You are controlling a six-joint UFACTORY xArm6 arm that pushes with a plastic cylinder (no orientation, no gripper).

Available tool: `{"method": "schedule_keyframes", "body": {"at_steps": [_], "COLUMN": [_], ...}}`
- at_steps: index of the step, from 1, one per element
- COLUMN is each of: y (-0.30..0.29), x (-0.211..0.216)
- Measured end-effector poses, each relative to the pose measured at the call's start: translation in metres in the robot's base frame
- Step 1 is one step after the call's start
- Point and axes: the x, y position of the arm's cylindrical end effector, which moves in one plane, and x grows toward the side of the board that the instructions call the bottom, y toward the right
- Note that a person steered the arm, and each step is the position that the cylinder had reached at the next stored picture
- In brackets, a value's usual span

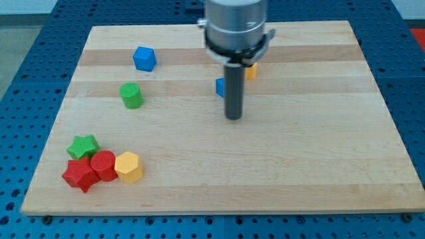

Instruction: Move the blue triangle right to the green star

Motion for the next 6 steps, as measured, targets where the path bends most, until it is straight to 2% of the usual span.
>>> {"method": "schedule_keyframes", "body": {"at_steps": [1, 2, 4, 6], "y": [0.015, 0.004, -0.052, -0.101], "x": [-0.031, -0.044, -0.073, -0.071]}}
